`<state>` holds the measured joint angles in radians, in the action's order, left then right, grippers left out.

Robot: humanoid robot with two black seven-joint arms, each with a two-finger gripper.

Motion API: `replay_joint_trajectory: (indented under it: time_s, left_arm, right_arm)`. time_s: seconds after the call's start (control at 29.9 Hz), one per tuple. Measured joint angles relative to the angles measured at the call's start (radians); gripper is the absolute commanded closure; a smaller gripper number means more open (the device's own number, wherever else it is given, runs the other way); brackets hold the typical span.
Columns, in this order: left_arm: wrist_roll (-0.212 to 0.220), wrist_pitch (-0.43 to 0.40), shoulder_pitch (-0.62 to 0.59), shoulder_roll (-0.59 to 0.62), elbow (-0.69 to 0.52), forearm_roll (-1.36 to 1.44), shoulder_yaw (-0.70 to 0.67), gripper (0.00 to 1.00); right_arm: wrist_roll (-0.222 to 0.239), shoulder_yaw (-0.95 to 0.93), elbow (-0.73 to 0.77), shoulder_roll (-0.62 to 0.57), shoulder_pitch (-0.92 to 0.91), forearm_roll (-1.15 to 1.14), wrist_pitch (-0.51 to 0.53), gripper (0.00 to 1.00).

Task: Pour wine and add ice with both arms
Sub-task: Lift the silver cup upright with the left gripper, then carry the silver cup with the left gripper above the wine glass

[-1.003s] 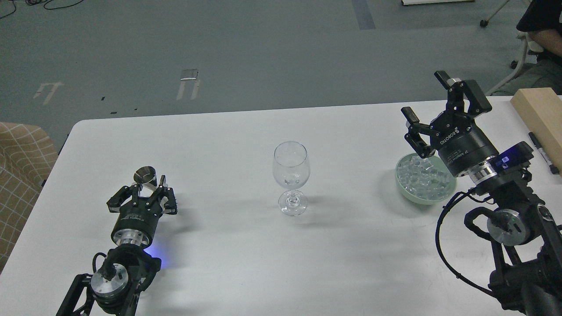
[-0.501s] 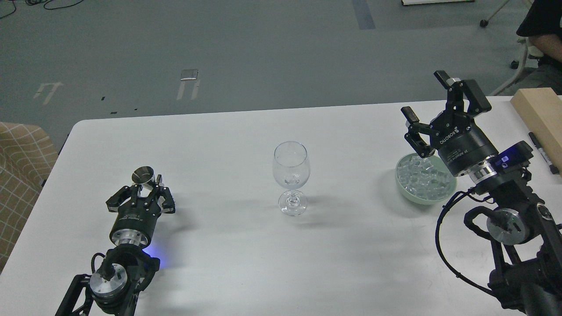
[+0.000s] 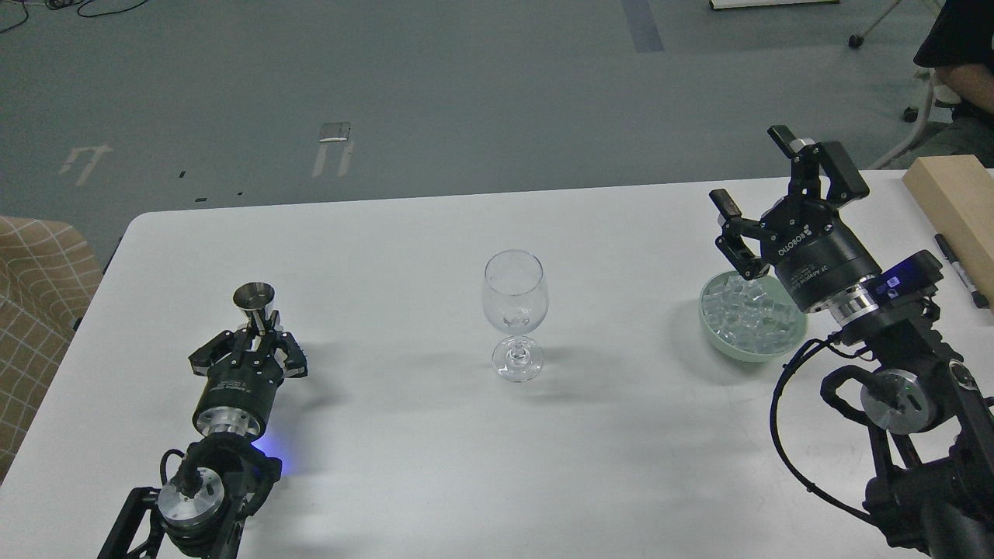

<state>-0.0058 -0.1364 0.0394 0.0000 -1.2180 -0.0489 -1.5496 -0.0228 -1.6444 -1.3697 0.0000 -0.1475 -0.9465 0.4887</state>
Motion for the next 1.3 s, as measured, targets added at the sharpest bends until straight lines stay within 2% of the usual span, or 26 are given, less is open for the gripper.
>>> replay_joint_trajectory:
  time_s: [0.43,0.87,1.1,1.3]
  left_arm:
    - [0.008,-0.024,-0.025,0.0,-0.026,-0.009,-0.014,0.89]
    - [0.036,-0.049,-0.04,0.003,-0.122,-0.005,0.002,0.92]
    - [0.038,-0.05,-0.06,0.005,-0.129,0.003,0.049,0.91]
    - [0.057,-0.058,-0.098,0.013,-0.136,0.004,0.104,0.91]
  right_arm:
    - [0.0,0.0,-0.002,0.0,0.002,0.0,0.0,0.0]
    - [0.0,0.0,0.002,0.0,0.003,0.0,0.0,0.0]
    - [0.001,0.0,0.003,0.0,0.0,0.0,0.0,0.0]
    - [0.001,0.0,0.005,0.0,-0.008,0.0,0.0,0.0]
